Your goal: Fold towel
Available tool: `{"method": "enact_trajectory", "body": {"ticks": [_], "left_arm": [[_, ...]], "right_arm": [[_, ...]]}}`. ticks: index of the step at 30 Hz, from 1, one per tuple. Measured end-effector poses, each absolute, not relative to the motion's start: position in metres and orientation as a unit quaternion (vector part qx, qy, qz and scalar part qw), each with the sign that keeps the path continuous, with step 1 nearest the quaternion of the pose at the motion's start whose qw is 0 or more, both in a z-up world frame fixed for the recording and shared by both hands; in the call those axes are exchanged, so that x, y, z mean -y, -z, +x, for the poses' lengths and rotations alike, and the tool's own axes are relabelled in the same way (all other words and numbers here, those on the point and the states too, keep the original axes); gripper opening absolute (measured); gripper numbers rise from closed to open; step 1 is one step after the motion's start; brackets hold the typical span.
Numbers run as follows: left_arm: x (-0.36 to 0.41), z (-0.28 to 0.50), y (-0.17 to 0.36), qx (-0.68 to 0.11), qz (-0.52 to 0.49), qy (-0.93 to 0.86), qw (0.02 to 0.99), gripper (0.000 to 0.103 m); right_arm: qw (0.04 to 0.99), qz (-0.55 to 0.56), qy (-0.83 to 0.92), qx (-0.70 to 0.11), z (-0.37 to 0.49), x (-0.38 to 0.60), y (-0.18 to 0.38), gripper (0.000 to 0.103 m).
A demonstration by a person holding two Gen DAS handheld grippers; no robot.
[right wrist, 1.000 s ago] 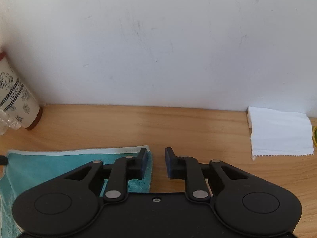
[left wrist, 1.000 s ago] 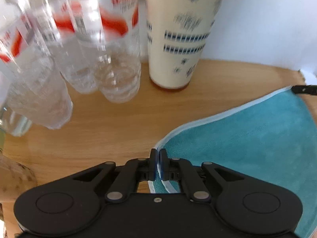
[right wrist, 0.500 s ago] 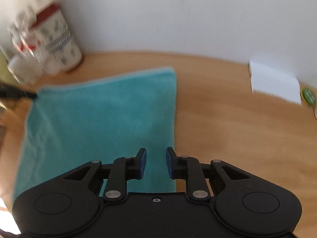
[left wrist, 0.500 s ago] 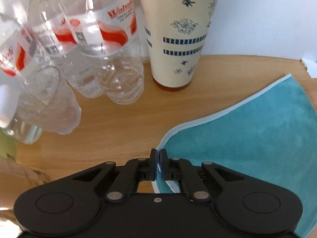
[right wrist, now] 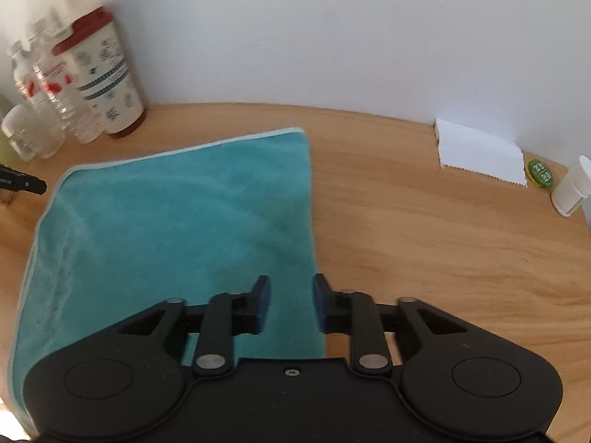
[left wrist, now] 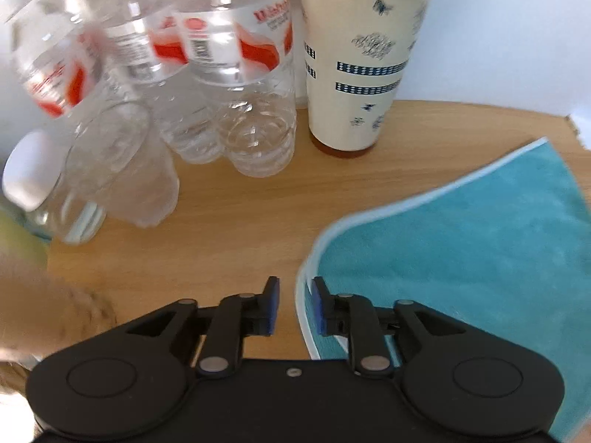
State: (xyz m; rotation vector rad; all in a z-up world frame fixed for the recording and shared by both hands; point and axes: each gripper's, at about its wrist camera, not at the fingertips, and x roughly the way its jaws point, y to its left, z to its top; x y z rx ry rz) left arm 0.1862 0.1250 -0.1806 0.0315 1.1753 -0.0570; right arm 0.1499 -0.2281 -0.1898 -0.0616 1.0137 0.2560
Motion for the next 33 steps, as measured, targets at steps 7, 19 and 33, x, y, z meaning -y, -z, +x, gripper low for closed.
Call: {"method": "enact_trajectory", "body": {"ticks": [7,19,33], "left_arm": [[-0.123,0.157,0.195,-0.569,-0.035,0.059,0.819,0.033],[-0.095,0.172,0.206,-0.552,-0.045,0.088,0.828,0.02],[-0.062,0.181,0.21,-0.564,-0.022,0.1,0.819,0.02]], "right_arm": [[0.854,-0.033,-0.13,-0.503,0.132,0.218,0.216,0.038],[0.863,-0.105,-0.059,-0.49,0.112,0.228,0.224,0.042],[0.872,-0.051,-0.022,-0.487,0.119,0.289,0.211,0.04]]}}
